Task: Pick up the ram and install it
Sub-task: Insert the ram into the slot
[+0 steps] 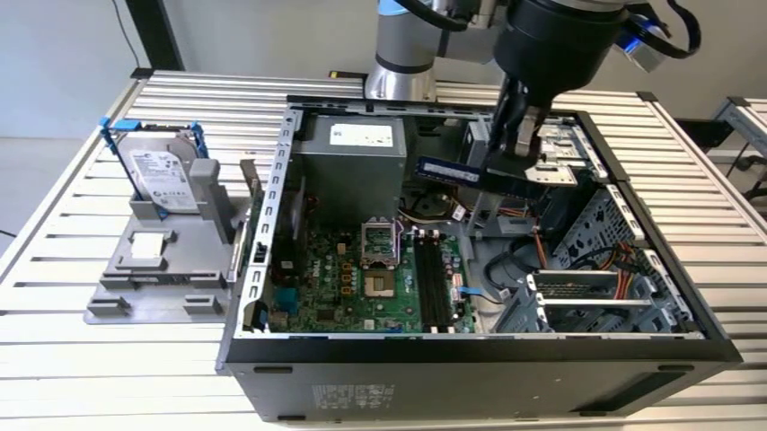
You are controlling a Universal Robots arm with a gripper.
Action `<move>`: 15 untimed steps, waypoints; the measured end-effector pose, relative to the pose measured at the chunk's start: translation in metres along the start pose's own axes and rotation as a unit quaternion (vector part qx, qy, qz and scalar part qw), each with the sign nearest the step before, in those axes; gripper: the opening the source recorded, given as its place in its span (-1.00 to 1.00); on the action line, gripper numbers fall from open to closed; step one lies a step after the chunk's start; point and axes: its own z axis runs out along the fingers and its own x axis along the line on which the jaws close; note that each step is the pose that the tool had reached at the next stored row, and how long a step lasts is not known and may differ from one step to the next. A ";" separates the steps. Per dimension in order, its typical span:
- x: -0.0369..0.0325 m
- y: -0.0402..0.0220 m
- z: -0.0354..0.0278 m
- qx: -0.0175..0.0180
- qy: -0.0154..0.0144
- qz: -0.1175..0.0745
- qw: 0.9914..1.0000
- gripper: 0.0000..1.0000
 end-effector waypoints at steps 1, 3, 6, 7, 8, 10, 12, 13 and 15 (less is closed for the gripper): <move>0.0000 0.0000 0.0000 0.000 0.000 0.007 1.000 -1.00; 0.0000 0.0000 0.0000 0.001 -0.001 0.022 1.000 -1.00; 0.0000 0.0000 0.0000 0.001 -0.001 0.044 0.999 -1.00; 0.0000 0.0000 0.0000 0.001 -0.002 0.051 0.999 -1.00; 0.0000 0.0000 0.0000 0.002 -0.002 0.059 0.998 -1.00; 0.0000 0.0000 0.0000 0.002 -0.002 0.073 0.997 -1.00; 0.0000 0.0000 0.0000 0.002 -0.003 0.087 0.996 -1.00; 0.0000 0.0000 0.0000 0.003 -0.003 0.094 0.996 -1.00; 0.0000 0.0000 0.0000 0.003 -0.003 0.109 0.994 -1.00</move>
